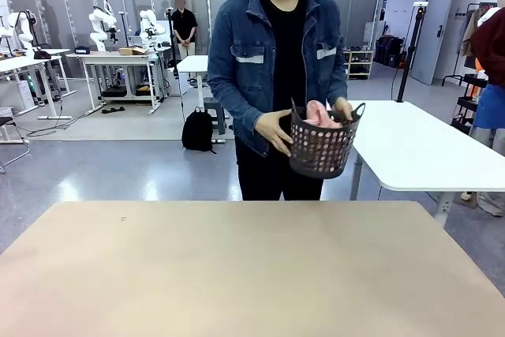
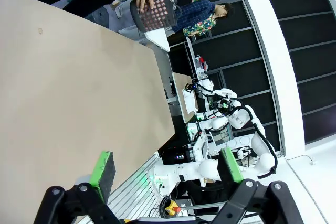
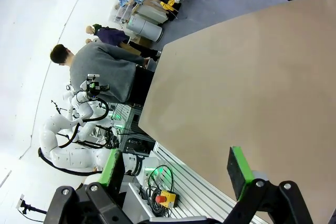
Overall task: Fold the towel.
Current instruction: Grab the top end of the 100 cm Hotel Towel extended by the human.
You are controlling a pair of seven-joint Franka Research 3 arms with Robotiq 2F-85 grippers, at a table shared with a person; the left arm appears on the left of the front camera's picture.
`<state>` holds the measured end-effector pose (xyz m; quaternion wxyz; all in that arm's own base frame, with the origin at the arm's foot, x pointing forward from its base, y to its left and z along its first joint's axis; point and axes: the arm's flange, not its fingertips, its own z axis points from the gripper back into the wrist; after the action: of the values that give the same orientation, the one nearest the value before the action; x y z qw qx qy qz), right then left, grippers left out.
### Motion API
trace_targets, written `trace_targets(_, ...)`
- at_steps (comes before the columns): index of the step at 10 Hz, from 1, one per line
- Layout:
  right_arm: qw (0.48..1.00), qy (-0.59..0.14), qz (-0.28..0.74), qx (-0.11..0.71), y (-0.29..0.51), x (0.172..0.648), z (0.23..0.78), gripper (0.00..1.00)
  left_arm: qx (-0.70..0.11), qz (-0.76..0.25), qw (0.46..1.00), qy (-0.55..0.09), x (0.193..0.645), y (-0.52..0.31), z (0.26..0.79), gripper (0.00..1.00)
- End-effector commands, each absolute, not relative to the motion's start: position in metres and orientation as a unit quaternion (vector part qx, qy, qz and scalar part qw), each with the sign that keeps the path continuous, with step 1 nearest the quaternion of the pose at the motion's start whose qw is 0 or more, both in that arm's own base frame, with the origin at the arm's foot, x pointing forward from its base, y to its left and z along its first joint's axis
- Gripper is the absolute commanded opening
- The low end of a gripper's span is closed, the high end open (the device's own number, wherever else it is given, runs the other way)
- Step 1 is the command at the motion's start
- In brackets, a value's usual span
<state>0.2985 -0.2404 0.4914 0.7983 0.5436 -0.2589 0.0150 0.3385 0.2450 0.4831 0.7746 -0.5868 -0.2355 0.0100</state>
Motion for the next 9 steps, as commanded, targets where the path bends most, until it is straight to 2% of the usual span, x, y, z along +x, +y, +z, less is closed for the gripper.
trace_targets(1,0.794,-0.263,0.016,0.548,-0.2409,0.2993,0.4939,1.0,-0.589,0.008,0.772,-0.237,0.3384,0.2455,0.4836,1.0)
trace_targets(9,0.794,-0.263,0.016,0.548,-0.2409,0.2993,0.4939,1.0,-0.589,0.008,0.772,-0.237,0.3384,0.2455,0.4836,1.0)
